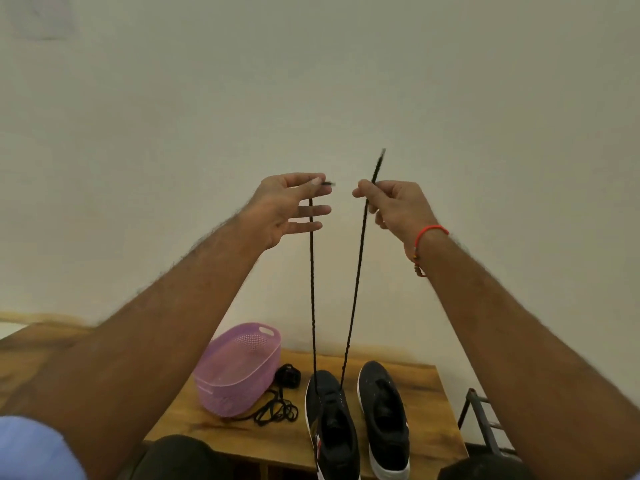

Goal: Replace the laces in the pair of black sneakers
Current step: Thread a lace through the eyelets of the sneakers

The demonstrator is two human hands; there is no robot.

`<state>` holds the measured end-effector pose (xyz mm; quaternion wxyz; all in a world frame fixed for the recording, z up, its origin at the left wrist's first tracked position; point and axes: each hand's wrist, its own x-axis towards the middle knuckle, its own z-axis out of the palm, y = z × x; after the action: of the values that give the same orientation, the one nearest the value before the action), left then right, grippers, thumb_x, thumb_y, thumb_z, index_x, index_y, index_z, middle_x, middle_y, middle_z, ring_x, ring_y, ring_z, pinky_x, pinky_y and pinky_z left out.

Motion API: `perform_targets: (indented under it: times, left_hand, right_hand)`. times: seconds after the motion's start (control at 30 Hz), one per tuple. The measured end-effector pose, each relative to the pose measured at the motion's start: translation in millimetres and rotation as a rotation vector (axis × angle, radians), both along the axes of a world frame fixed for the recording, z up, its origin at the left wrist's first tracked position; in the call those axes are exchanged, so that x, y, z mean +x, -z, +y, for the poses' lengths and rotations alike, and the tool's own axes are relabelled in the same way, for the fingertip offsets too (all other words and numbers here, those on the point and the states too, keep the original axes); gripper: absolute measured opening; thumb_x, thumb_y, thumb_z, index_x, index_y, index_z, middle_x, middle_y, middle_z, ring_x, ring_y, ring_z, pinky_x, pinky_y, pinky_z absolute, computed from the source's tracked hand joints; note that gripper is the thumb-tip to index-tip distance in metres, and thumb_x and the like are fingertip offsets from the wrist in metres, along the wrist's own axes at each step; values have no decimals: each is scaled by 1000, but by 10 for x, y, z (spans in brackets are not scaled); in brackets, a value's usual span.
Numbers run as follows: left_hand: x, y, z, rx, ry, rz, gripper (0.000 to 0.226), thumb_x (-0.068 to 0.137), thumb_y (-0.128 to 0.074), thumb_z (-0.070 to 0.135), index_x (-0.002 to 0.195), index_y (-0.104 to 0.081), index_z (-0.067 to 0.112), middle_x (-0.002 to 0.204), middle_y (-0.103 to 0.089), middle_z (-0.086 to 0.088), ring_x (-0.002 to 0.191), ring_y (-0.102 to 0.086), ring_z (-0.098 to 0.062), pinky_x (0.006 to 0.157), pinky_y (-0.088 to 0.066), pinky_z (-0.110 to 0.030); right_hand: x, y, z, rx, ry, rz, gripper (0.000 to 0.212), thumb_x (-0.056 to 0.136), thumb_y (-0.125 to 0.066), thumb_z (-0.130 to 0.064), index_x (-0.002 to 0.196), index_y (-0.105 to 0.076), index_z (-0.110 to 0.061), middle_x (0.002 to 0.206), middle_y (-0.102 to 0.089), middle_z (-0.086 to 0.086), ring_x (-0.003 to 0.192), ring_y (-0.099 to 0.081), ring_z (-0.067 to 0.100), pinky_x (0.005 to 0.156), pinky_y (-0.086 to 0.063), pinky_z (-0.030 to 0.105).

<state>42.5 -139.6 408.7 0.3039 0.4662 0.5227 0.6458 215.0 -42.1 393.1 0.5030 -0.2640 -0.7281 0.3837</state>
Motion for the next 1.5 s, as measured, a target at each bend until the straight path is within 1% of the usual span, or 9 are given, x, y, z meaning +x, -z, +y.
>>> perform_targets:
  times: [0.13, 0.4, 0.6, 0.9, 1.03, 1.13, 1.2, 1.3, 1.5]
  left_hand:
    - [55, -51, 21, -1, -93, 134, 18, 96, -70, 26, 111, -74, 18, 103, -77, 3, 79, -73, -16, 69, -64, -34]
    - [82, -100, 148, 28, 52, -96, 26, 97, -64, 2, 120, -70, 13, 111, -77, -2, 94, -76, -24, 77, -63, -40]
    - [64, -201, 268, 22, -219, 195, 24, 92, -73, 42, 109, -76, 24, 105, -72, 6, 69, -66, -13, 56, -56, -25]
    - [41, -414, 455, 191, -350, 310, 21, 87, -80, 28, 105, -75, 18, 95, -76, 3, 68, -59, -5, 45, -40, -9]
    - [36, -445, 521, 197, -339, 310, 16, 87, -80, 32, 99, -77, 22, 99, -73, 9, 87, -62, -7, 76, -52, -19]
    - [6, -464, 598, 206, -336, 318, 14, 86, -81, 35, 98, -78, 27, 107, -65, 20, 118, -55, -10, 101, -41, -32]
    - [-5, -488, 635, 198, -387, 362, 9, 83, -82, 42, 89, -76, 37, 137, -59, 15, 137, -46, -15, 113, -34, -42]
    - [-6, -520, 663, 164, -418, 423, 10, 82, -82, 46, 79, -72, 46, 164, -31, 4, 152, -26, -19, 120, -24, -56]
    - [15, -540, 708, 141, -436, 446, 14, 84, -80, 45, 75, -69, 47, 168, -20, 2, 157, -7, -24, 122, -14, -61]
  right_hand:
    - [-68, -1, 42, 39, 40, -2, 25, 95, -64, -36, 99, -78, -15, 82, -65, -14, 75, -56, -2, 74, -44, 20]
    - [-141, -21, 106, 39, 42, 149, 16, 96, -65, -27, 99, -75, -14, 77, -72, 2, 64, -64, 7, 54, -43, 7]
    - [-190, -94, 260, 19, 65, 155, 22, 95, -65, -32, 107, -77, -18, 97, -69, -12, 102, -65, 14, 90, -50, 29]
    - [-313, -281, 378, 83, 96, 212, 16, 92, -69, -31, 93, -78, -18, 75, -71, -7, 69, -63, 9, 71, -52, 21]
    - [-378, -372, 403, 81, 93, 182, 24, 91, -68, -36, 106, -77, -19, 109, -72, -11, 109, -63, 7, 99, -47, 26]
    - [-414, -452, 456, 92, 78, 135, 28, 91, -67, -38, 111, -76, -21, 121, -69, -10, 120, -58, 5, 105, -43, 26]
    - [-447, -506, 489, 116, 87, 109, 28, 90, -66, -41, 110, -77, -24, 120, -70, -12, 120, -58, 5, 106, -44, 31]
    - [-500, -564, 530, 151, 98, 101, 28, 89, -65, -43, 108, -77, -25, 119, -70, -13, 120, -59, 6, 108, -45, 39]
    - [-546, -607, 613, 182, 121, 77, 35, 83, -64, -53, 107, -76, -30, 125, -68, -12, 125, -56, 9, 110, -41, 46]
